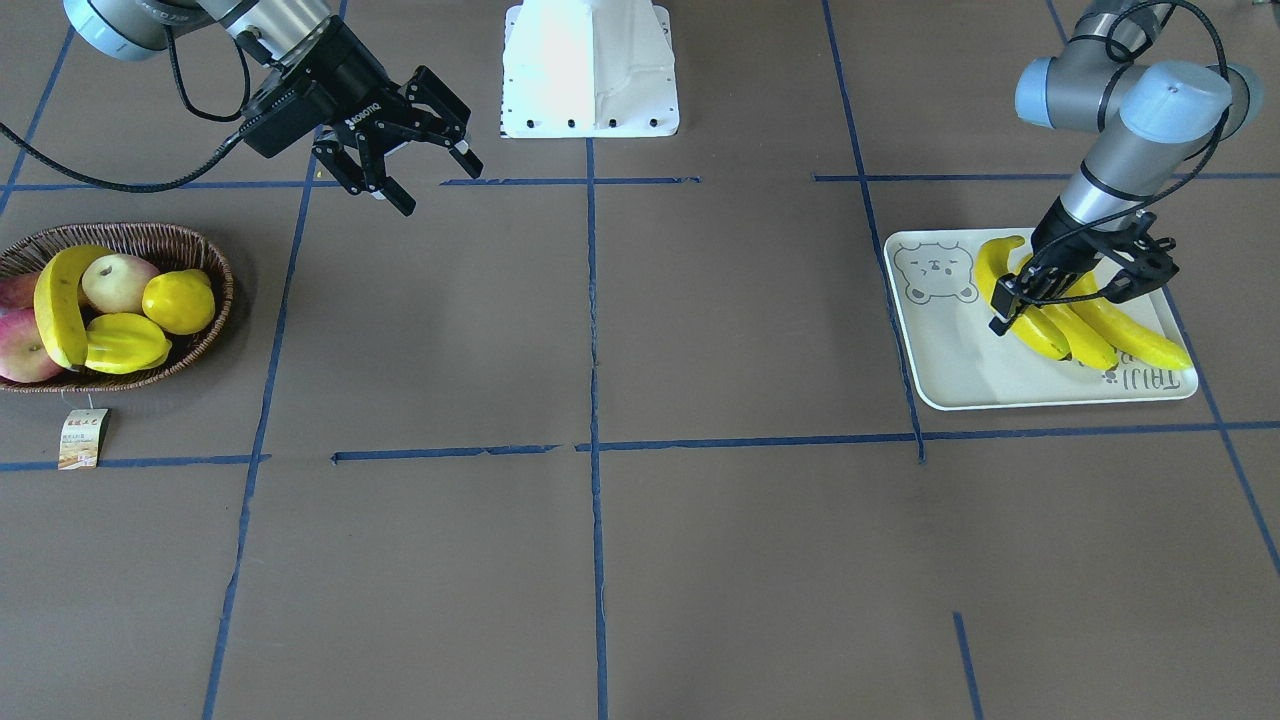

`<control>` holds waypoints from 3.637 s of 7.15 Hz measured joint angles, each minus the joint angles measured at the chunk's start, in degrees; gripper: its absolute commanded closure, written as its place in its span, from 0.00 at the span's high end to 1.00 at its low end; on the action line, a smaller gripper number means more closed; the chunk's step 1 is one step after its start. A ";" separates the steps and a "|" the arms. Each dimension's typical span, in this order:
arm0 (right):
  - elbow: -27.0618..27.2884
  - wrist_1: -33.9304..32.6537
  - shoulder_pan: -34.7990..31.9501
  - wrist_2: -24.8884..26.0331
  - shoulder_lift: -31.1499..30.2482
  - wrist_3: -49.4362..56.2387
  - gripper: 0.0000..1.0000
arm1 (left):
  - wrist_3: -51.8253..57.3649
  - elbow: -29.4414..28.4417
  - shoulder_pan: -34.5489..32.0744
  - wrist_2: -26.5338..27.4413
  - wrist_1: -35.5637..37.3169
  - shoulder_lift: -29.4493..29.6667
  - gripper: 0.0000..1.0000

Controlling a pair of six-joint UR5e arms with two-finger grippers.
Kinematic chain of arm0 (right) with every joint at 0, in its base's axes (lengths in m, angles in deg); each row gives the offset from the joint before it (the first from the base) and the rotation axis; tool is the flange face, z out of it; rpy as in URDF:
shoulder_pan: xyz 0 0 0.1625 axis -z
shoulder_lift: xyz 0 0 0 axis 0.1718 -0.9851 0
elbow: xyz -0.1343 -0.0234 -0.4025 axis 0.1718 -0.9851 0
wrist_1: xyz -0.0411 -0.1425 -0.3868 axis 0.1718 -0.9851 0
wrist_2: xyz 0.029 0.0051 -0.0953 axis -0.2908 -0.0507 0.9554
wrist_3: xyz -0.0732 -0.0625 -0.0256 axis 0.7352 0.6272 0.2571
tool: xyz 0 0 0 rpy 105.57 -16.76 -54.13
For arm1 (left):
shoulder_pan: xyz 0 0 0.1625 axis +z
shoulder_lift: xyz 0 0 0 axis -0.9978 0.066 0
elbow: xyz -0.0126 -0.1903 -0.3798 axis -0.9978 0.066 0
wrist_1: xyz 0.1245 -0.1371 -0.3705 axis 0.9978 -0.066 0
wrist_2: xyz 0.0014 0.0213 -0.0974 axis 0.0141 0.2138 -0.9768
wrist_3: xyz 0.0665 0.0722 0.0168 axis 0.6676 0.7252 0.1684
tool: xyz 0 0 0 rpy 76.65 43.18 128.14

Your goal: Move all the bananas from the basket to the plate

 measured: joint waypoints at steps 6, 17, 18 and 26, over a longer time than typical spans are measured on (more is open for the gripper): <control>0.42 -0.05 -7.56 -3.69 -11.73 9.27 1.00 | 5.10 4.13 -6.92 -8.55 0.64 1.33 0.99; -26.40 31.61 -27.63 -23.65 -32.51 40.43 0.99 | 4.53 3.53 -6.91 -9.04 1.09 6.27 0.99; -27.53 31.63 -27.58 -23.77 -31.49 40.42 0.99 | 4.53 3.47 -6.78 -9.03 1.09 6.32 0.99; -28.77 31.75 -27.58 -28.93 -29.84 40.33 0.04 | 4.61 3.25 -6.64 -9.03 1.11 6.38 0.99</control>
